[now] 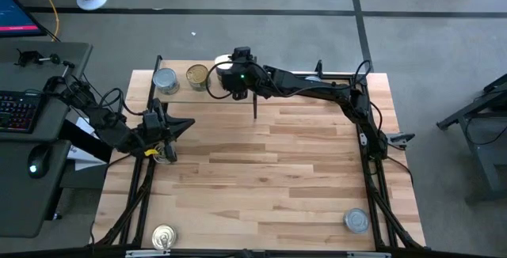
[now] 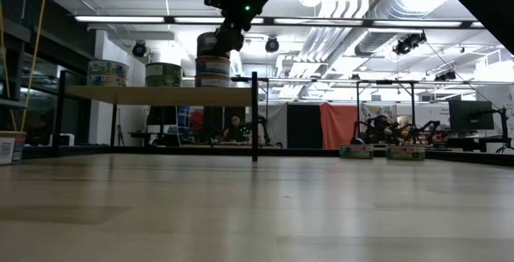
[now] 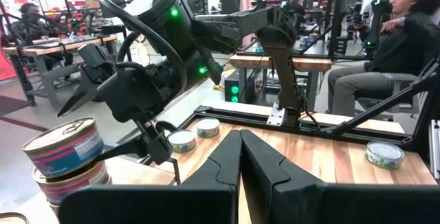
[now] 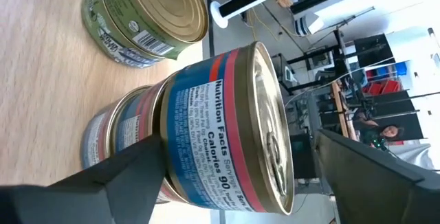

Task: Stack canned seafood by type on shelf
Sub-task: Stack the blue-pink tuna can on top of the blue-pink tuna cans on the shelf, then stack the green-white tuna can on top of the green-white tuna cans on the shelf

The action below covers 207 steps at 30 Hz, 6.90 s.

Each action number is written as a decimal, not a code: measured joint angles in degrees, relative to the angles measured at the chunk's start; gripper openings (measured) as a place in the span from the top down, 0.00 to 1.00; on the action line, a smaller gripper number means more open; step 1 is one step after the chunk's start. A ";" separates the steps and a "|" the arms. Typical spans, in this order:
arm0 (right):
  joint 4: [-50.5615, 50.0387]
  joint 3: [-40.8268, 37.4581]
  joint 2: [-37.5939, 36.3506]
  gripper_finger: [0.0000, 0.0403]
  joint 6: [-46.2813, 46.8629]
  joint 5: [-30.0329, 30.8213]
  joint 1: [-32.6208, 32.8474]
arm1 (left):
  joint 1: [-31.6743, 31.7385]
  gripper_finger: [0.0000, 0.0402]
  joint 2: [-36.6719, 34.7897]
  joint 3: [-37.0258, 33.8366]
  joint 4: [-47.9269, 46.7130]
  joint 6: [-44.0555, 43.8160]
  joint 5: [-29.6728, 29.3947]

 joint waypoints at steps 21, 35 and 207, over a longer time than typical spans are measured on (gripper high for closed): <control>-7.33 5.40 -0.35 0.11 6.61 -6.67 -0.27 | 0.08 1.00 0.00 0.00 -1.68 0.00 -2.67; -16.61 7.30 -4.75 0.11 17.70 -10.46 1.15 | 0.08 1.00 -0.02 0.00 -1.64 -0.06 -4.20; 16.38 -62.38 -21.45 1.00 65.77 -32.50 25.87 | 19.86 1.00 63.25 0.04 20.83 -6.97 41.03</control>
